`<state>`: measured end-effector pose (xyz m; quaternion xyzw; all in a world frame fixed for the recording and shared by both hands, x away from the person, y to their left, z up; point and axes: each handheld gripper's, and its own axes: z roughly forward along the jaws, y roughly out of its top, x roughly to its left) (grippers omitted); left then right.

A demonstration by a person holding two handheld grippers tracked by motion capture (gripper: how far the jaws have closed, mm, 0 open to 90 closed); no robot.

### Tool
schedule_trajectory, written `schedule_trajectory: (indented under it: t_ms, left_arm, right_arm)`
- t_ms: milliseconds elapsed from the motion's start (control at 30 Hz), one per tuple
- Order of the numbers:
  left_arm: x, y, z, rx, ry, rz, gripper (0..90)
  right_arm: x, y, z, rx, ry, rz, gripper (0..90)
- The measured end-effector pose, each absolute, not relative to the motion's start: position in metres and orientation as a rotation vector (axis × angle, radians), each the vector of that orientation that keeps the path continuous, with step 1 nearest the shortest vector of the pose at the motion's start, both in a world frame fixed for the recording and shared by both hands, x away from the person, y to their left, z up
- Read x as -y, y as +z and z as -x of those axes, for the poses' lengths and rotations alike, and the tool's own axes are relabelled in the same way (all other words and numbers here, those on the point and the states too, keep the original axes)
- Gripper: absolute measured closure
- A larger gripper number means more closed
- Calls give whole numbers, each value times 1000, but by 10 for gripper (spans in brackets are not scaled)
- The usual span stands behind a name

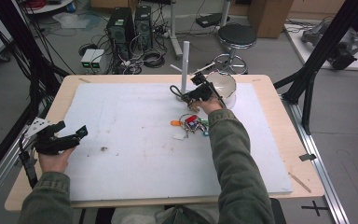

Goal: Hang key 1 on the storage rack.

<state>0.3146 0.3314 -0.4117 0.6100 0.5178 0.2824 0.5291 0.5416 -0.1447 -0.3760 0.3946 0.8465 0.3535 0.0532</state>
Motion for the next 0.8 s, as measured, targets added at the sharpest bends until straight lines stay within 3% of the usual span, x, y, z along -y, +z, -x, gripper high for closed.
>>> schedule_trajectory:
  t_ms: [800]
  left_arm:
    - [-331,-411,-314,-1240,695,-1466,17]
  right_arm:
    - [167,-331,-516,-2540,1176,-1149,791]
